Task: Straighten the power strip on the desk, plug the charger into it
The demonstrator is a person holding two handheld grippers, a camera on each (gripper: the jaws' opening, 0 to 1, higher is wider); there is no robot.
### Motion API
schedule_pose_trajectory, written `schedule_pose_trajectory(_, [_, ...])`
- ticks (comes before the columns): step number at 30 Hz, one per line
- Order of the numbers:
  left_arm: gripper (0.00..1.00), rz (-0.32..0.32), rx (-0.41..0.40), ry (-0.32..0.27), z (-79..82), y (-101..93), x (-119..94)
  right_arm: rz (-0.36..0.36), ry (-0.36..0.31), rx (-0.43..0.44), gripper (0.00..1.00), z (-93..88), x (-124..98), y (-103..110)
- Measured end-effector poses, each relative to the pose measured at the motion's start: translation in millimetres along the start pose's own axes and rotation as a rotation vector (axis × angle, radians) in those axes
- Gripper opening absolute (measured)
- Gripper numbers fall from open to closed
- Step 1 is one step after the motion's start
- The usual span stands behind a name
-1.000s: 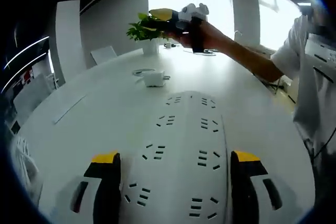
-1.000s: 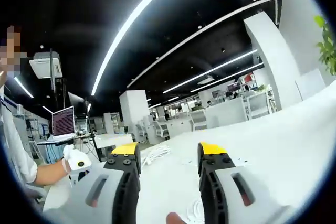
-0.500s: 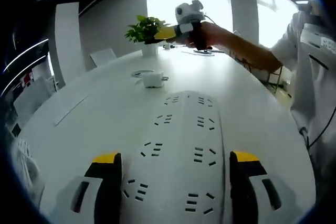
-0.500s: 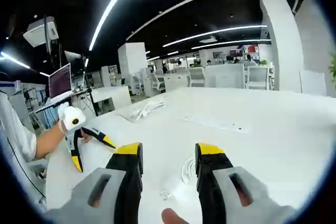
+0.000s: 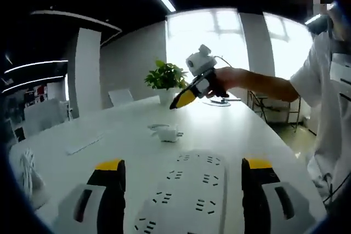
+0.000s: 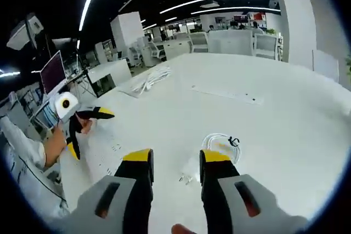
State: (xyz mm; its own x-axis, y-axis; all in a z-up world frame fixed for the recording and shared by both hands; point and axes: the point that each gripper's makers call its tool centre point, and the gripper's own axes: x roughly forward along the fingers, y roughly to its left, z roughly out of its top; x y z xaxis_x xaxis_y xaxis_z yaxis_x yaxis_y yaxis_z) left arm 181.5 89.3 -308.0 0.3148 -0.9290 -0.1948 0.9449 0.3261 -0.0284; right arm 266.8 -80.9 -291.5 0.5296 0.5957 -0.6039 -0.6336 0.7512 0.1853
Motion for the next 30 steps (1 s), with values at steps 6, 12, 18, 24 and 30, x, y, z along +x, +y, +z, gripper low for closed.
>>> schedule_pose_trajectory(6, [0.86, -0.004, -0.015, 0.003, -8.2, 3.0, -5, -0.041, 0.206, 0.031, 0.29, -12.2, 8, -3])
schedule_pose_trajectory(12, [0.84, 0.023, -0.044, -0.015, -7.1, 12.4, -9, -0.097, 0.245, 0.073, 0.27, -16.4, 19, -4])
schedule_pose_trajectory(18, [0.84, 0.023, -0.055, -0.016, -8.1, 13.6, -8, -0.130, 0.364, 0.130, 0.26, -37.2, 24, -9])
schedule_pose_trajectory(24, [0.83, 0.022, -0.029, 0.015, -14.1, 12.1, -6, -0.135, 0.405, 0.189, 0.27, -36.7, 31, -16])
schedule_pose_trajectory(30, [0.83, 0.016, -0.033, 0.010, -12.3, 11.4, -6, -0.154, 0.426, 0.203, 0.29, -35.2, 38, -22])
